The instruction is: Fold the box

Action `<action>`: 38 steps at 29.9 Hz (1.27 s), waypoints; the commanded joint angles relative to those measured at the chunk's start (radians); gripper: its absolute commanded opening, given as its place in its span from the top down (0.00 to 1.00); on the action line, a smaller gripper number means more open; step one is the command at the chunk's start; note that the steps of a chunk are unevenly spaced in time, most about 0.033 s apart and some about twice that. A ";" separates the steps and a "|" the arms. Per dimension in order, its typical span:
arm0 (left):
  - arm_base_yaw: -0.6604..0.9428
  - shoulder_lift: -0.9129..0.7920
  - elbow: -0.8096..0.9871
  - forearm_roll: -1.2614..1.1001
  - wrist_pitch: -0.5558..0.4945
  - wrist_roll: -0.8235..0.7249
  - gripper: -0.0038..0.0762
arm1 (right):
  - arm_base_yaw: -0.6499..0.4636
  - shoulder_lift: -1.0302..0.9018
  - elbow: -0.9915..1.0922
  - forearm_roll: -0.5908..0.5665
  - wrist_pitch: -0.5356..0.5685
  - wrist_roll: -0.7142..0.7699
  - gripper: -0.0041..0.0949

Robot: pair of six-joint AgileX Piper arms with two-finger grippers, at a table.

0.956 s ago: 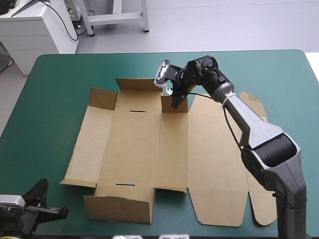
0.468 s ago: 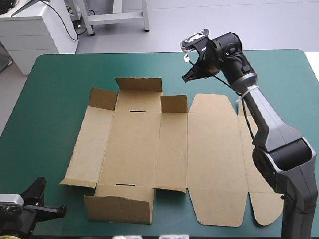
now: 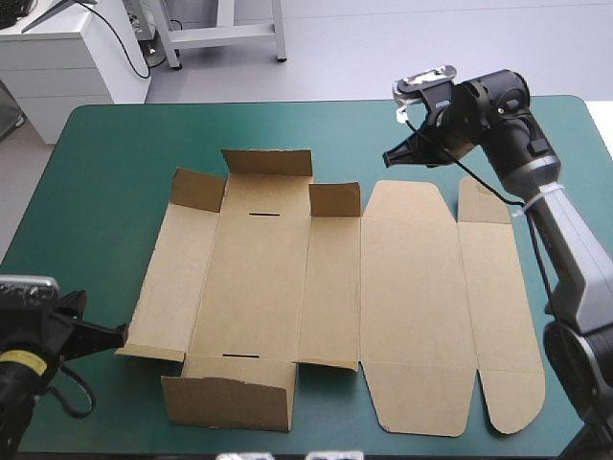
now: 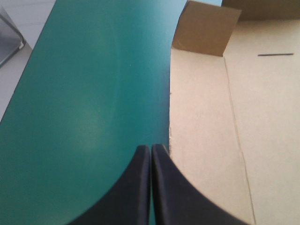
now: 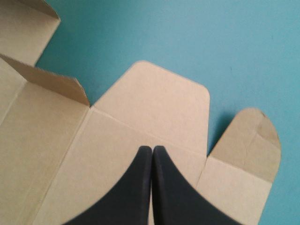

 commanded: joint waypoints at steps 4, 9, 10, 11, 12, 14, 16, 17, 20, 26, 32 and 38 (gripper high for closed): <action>-0.001 0.302 -0.163 0.123 0.063 -0.005 0.96 | -0.068 -0.240 0.273 -0.018 -0.123 0.009 0.98; -0.001 0.487 -0.246 0.149 0.136 -0.005 0.96 | -0.104 -0.371 0.485 0.007 -0.202 0.009 0.98; -0.001 0.514 -0.257 0.147 0.135 -0.005 0.96 | -0.104 -0.398 0.527 0.009 -0.221 0.009 0.98; -0.001 0.533 -0.264 0.147 0.135 -0.005 0.96 | -0.104 -0.418 0.559 0.011 -0.240 0.009 0.98; -0.001 0.559 -0.274 0.143 0.135 -0.005 0.96 | -0.104 -0.442 0.598 0.017 -0.257 0.009 0.98; -0.001 0.590 -0.283 0.136 0.127 -0.005 0.96 | -0.104 -0.484 0.662 0.021 -0.276 0.009 0.98; -0.001 0.604 -0.283 0.128 0.091 -0.029 0.96 | -0.104 -0.520 0.726 0.021 -0.291 0.009 0.98; -0.001 0.608 -0.283 0.121 0.077 -0.033 0.96 | -0.104 -0.537 0.757 0.021 -0.299 0.009 0.98; 0.024 0.622 -0.294 0.077 0.073 -0.016 0.95 | -0.104 -0.578 0.836 0.033 -0.317 0.009 0.98; 0.347 0.699 -0.328 -0.454 0.172 0.401 0.94 | -0.104 -0.660 0.962 0.108 -0.384 0.009 0.98; 0.533 0.862 -0.350 -0.912 0.399 0.720 0.94 | -0.104 -0.748 1.041 0.155 -0.385 0.001 0.98; 0.531 0.982 -0.398 -0.900 0.443 0.720 0.94 | -0.104 -0.861 1.091 0.211 -0.356 0.001 0.98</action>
